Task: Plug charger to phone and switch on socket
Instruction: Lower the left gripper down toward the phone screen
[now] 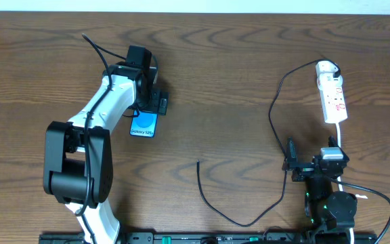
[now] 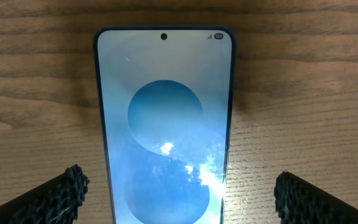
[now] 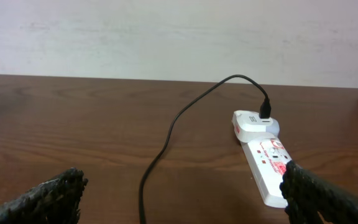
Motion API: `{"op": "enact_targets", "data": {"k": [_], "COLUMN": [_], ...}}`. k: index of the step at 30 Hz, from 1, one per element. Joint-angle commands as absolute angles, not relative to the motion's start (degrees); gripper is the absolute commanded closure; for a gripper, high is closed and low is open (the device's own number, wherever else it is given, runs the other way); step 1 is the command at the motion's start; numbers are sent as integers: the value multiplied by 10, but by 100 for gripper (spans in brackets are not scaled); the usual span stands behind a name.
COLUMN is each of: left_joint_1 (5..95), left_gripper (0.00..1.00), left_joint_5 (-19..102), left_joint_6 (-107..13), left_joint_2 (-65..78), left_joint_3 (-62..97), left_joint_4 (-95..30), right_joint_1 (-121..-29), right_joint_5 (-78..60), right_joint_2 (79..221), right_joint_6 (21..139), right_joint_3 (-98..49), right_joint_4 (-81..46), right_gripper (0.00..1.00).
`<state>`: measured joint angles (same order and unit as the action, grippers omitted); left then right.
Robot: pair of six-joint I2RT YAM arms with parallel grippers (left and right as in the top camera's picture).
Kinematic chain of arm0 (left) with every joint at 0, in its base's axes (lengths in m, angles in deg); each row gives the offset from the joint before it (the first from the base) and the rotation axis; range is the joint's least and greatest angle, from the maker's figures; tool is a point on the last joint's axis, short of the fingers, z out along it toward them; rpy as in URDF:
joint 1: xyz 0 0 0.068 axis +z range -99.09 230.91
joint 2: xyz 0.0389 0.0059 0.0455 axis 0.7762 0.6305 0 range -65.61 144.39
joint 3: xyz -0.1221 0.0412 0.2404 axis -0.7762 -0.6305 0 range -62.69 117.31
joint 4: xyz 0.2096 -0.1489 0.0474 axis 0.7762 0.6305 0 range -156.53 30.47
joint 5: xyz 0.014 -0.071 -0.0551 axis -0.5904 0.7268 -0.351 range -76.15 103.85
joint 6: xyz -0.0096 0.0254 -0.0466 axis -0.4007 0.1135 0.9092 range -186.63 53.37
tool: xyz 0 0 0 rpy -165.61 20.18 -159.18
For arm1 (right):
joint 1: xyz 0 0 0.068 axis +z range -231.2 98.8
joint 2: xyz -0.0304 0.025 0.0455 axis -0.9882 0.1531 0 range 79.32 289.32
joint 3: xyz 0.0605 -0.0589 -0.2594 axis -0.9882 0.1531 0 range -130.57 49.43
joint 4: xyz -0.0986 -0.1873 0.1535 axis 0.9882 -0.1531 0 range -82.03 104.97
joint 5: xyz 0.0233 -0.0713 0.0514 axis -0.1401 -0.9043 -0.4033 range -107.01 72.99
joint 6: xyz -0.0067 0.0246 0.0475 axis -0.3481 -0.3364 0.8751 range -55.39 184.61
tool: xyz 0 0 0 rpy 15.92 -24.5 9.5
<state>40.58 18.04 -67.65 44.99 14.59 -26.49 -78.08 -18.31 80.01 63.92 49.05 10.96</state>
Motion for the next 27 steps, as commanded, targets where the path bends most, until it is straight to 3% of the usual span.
{"op": "enact_targets", "data": {"k": [1,27], "left_joint_1": [406,406], "left_gripper": [2,2], "left_joint_5": [173,172], "left_joint_6": [-667,-667], "left_joint_2": [456,456], "left_joint_3": [143,137], "left_joint_4": [-263,-267], "right_joint_1": [-785,-785], "right_joint_5": [-188,-188], "right_joint_2": [796,796], "right_joint_6": [632,632], "right_joint_3": [491,491], "right_joint_4": [107,107], "right_gripper": [1,1]}}
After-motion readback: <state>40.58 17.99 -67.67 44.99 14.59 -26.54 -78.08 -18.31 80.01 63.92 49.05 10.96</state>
